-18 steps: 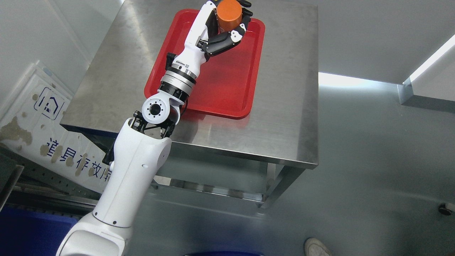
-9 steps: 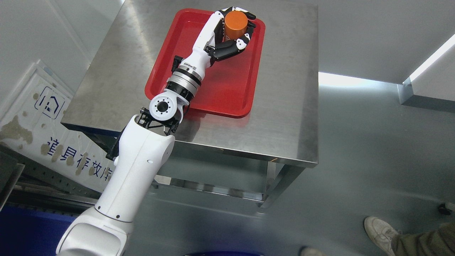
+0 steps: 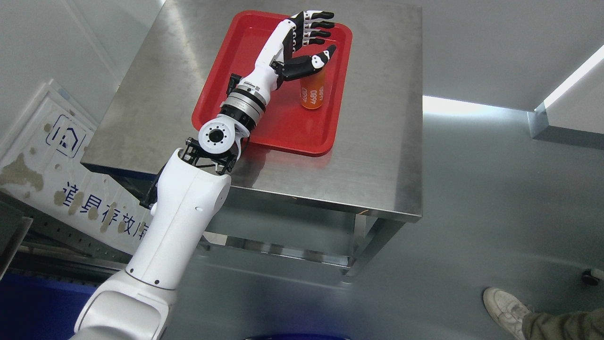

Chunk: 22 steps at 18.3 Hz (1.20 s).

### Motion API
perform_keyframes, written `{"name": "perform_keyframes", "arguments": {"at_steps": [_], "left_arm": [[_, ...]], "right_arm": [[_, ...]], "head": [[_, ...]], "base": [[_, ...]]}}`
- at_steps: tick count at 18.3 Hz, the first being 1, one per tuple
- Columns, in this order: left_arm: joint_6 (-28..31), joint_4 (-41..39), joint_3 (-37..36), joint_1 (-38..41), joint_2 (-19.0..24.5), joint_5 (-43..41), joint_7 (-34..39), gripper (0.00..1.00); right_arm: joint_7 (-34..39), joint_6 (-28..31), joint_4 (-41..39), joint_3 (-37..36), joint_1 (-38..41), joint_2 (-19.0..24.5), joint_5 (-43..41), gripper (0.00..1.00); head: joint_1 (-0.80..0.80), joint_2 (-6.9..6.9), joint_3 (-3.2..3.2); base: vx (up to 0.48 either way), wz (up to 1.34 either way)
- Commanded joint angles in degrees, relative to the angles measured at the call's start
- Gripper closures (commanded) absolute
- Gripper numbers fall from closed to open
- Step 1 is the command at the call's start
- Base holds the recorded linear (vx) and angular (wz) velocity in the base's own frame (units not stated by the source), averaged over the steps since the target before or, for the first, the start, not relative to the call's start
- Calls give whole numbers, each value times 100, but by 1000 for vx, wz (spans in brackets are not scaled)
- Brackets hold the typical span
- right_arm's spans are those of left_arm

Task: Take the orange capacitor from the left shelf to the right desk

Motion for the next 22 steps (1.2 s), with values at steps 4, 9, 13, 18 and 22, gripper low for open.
{"name": "perform_keyframes", "arguments": {"at_steps": [4,9,13,18,22], "left_arm": [[66,104,450,-481,100,8,-16,37],[93,-378,1170,-878,100,8,-16,12],[93,-783,1847,-606,420,8,-59,0],[-82,-1696,2322,868,1063,8,-147,0],[-950,-1768,2700,1783,1046,17,-805,0]], "right_arm": [[-5,1,-193,-62,8,-100,0,0],[-5,-8,-193,-62,8,-100,0,0],[-5,1,-193,-62,8,-100,0,0],[-5,1,-193,-62,8,-100,0,0],[-5,1,-193,-62,8,-100,0,0]], "head": [[0,0,0],[0,0,0],[0,0,0],[0,1,0],[0,1,0]], "base": [[0,0],[0,0],[0,0],[0,0],[0,0]]}}
